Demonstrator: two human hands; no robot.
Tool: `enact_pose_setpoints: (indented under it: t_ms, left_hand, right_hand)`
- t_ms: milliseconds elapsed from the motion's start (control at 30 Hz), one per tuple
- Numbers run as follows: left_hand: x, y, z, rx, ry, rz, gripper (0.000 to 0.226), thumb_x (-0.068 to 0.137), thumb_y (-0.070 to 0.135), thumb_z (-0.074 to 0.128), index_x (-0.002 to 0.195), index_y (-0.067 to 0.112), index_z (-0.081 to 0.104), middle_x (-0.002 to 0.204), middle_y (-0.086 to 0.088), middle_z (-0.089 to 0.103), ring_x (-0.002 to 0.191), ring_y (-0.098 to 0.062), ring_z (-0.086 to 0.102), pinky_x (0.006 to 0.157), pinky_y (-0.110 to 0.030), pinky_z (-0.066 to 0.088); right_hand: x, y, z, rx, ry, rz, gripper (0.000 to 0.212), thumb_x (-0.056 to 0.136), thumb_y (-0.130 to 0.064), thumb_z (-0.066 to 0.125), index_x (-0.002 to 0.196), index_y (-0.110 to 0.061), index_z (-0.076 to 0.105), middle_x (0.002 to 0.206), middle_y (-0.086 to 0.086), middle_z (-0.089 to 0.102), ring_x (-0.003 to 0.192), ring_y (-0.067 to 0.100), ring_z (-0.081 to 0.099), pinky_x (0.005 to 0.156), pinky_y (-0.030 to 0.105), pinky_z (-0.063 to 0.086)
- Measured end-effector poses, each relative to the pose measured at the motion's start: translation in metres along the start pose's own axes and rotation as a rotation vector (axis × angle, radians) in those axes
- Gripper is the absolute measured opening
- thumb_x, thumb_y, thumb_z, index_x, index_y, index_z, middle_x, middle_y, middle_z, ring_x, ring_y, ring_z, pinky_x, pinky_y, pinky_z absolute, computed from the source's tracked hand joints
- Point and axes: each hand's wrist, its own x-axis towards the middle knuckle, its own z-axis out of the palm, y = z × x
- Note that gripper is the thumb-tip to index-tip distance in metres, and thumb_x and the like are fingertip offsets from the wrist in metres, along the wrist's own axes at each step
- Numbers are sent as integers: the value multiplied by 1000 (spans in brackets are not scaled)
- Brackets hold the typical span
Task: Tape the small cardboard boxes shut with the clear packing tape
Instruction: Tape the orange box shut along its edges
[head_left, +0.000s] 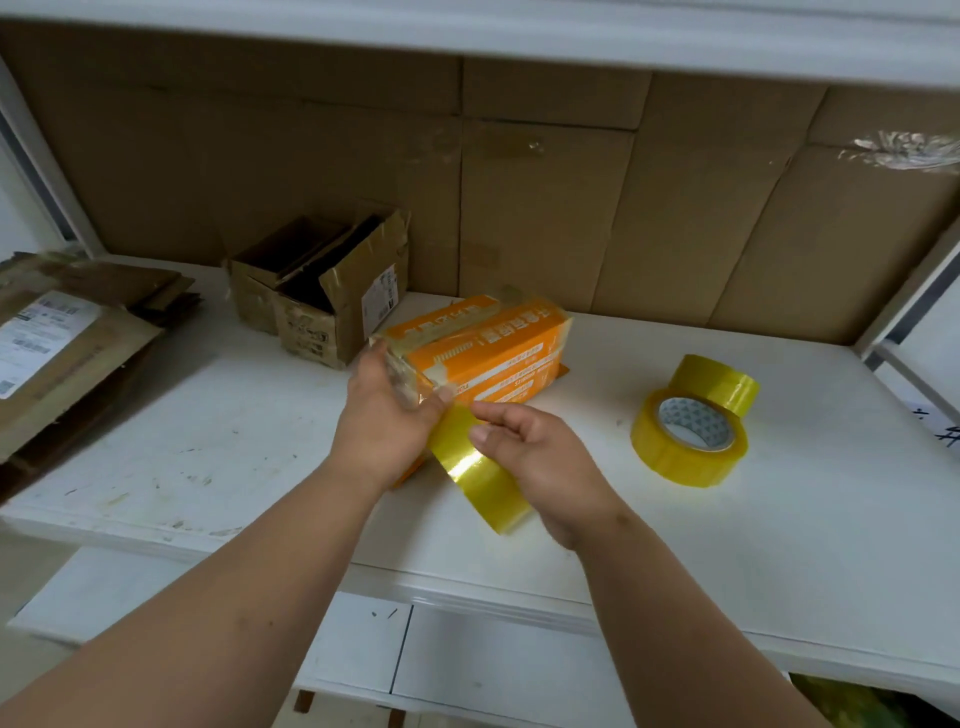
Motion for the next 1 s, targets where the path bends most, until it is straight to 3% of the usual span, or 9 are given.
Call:
enact_pose_setpoints:
  t_ms: [133, 233, 333, 467, 600, 733, 867, 933, 1000]
  left_hand:
    - [5, -3, -4, 196, -16, 75, 69, 88, 41, 70, 148, 37, 37, 154, -7, 30, 138, -25, 39, 113, -38, 35]
    - [6, -2, -2, 313, 67, 160, 53, 89, 36, 70, 139, 26, 55, 149, -14, 28, 139, -32, 33, 113, -34, 29]
    - [8, -1, -1, 336, 55, 137, 51, 91, 34, 69, 139, 23, 56, 136, -14, 35, 129, -31, 39, 108, -28, 30]
    - [11, 7, 0, 289, 10, 76, 53, 96, 36, 62, 145, 26, 48, 134, -11, 40, 126, -28, 44, 106, -33, 36]
    - [13, 15, -2, 283, -53, 29, 56, 97, 35, 59, 149, 29, 40, 137, -10, 45, 124, -27, 49, 99, -32, 41]
    - [12, 15, -3, 213, -75, -23, 57, 96, 34, 61, 149, 33, 40, 143, -7, 50, 126, -24, 51, 97, -30, 42]
    - [2, 20, -5, 45, -6, -74, 71, 92, 36, 68, 152, 40, 30, 120, -6, 60, 101, -16, 58, 75, -20, 48]
    - [-9, 17, -3, -161, 25, -153, 78, 84, 43, 74, 149, 39, 32, 116, -4, 65, 100, -17, 65, 81, -27, 54]
    - [-21, 11, -2, -303, 23, -331, 74, 74, 58, 77, 134, 28, 46, 114, -8, 68, 100, -22, 67, 92, -41, 55]
  right_hand:
    - [-5, 2, 0, -10, -31, 9, 40, 96, -23, 62, 136, -24, 56, 115, -15, 64, 97, -12, 59, 78, 5, 43]
    - [-8, 8, -4, 44, -108, 31, 36, 94, -8, 63, 126, -23, 60, 106, -20, 67, 90, -15, 63, 73, 5, 46]
    - [-11, 14, -3, 51, -100, 7, 25, 93, -5, 63, 115, -16, 69, 107, -3, 74, 95, 4, 69, 84, 22, 52]
    - [-14, 19, -2, 140, -43, 39, 13, 94, -17, 63, 101, -16, 74, 97, 9, 75, 87, 20, 68, 82, 37, 54]
    - [-17, 30, 0, 306, -14, 80, 16, 98, -17, 59, 103, -10, 73, 112, 21, 70, 108, 41, 64, 101, 52, 47]
    - [-19, 34, 2, 449, -51, 89, 17, 97, -17, 60, 107, -9, 71, 116, 20, 70, 116, 40, 61, 105, 51, 46]
    - [-15, 36, 5, 424, -40, 88, 17, 98, -19, 58, 108, -10, 69, 115, 17, 71, 115, 38, 62, 105, 51, 47]
    - [-14, 36, 7, 426, -53, 66, 24, 94, -25, 62, 111, -9, 68, 115, 17, 71, 115, 38, 62, 105, 53, 45]
    - [-12, 36, 9, 447, -60, 54, 23, 97, -22, 60, 114, -9, 67, 115, 15, 71, 115, 36, 63, 106, 53, 44]
